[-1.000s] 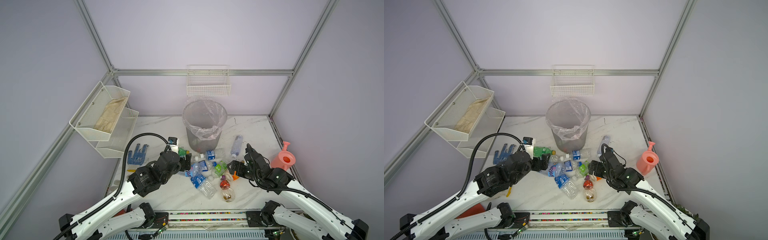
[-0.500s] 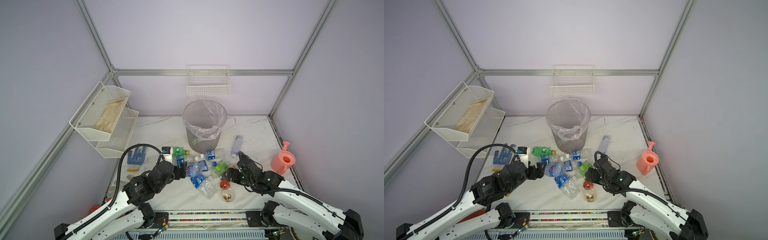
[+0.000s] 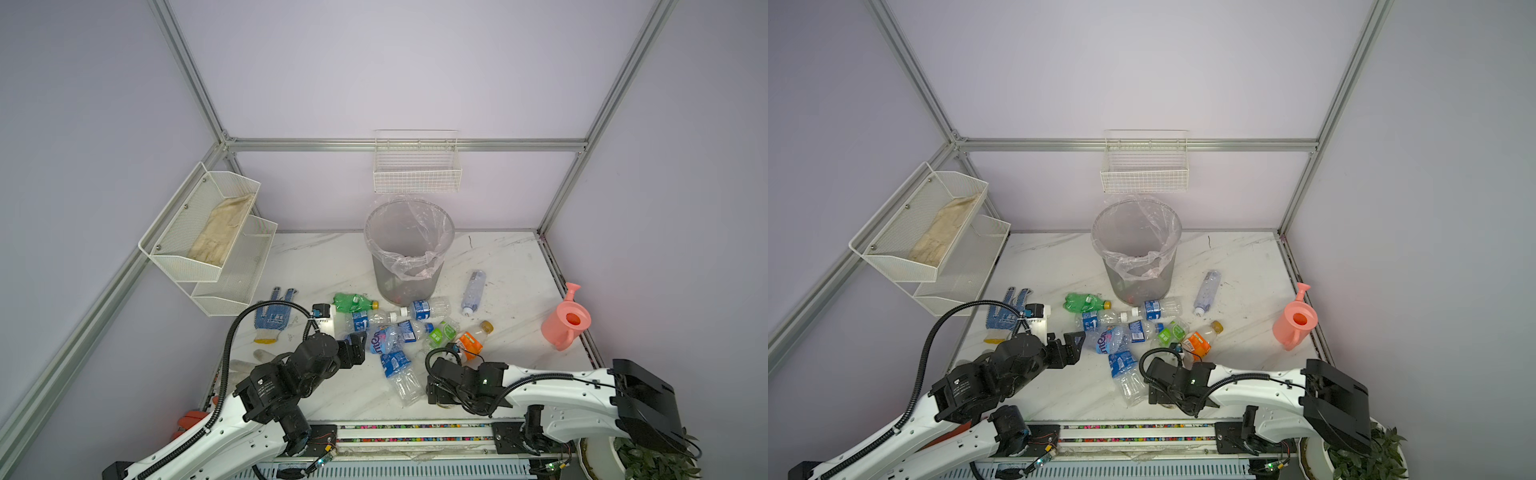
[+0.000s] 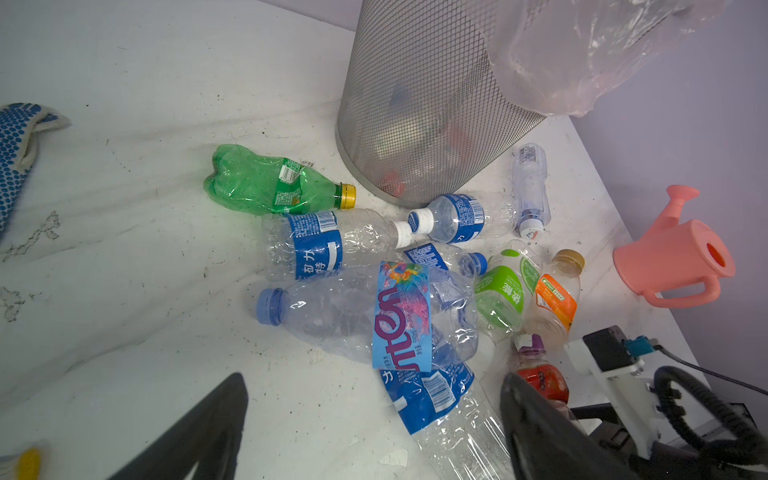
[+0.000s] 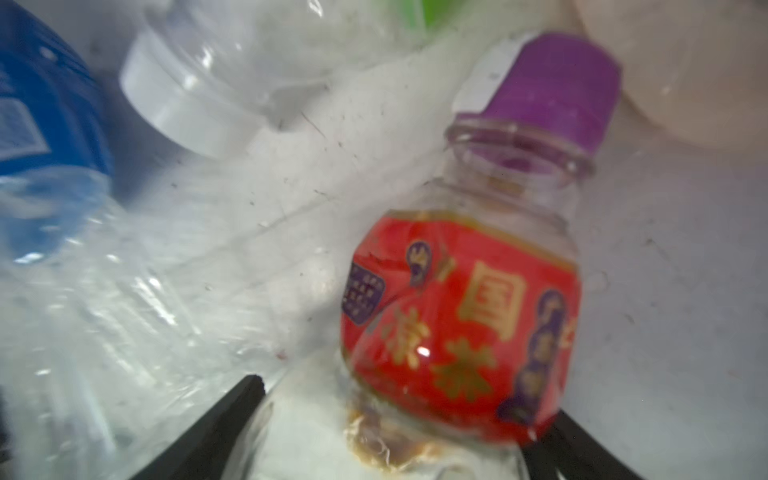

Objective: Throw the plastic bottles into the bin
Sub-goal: 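Lower the right gripper onto the purple-capped red-labelled bottle and close it, then lift the purple-capped bottle with the right gripper and carry it over the bin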

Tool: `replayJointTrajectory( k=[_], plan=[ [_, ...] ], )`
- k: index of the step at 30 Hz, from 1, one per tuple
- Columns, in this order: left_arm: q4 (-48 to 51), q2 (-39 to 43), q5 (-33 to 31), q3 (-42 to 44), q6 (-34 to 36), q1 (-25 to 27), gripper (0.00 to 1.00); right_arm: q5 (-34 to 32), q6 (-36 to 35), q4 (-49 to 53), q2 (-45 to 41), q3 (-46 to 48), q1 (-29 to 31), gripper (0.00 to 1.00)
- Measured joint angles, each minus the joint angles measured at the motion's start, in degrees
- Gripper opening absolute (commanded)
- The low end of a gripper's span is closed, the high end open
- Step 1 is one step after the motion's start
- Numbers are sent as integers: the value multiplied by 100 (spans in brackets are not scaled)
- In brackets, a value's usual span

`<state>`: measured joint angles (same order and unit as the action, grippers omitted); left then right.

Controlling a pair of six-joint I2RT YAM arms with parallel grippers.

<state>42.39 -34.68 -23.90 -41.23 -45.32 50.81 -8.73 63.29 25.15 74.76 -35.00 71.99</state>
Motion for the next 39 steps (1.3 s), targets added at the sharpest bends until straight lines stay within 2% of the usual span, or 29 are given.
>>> replayJointTrajectory(
  k=[6,11,14,23,39],
  plan=[
    [160,175,0,0,-111,2,92,-483,225,-142,824,-549,306,78],
    [313,380,-9,4,-168,11,91,-573,354,-160,852,-573,332,70],
    [330,452,-13,44,-188,22,91,-590,413,-70,817,-579,337,62],
    [365,358,-11,61,-210,22,91,-767,483,608,560,-964,378,57],
    [365,280,-9,61,-210,22,90,-2708,52,3152,662,-4374,824,57]
  ],
)
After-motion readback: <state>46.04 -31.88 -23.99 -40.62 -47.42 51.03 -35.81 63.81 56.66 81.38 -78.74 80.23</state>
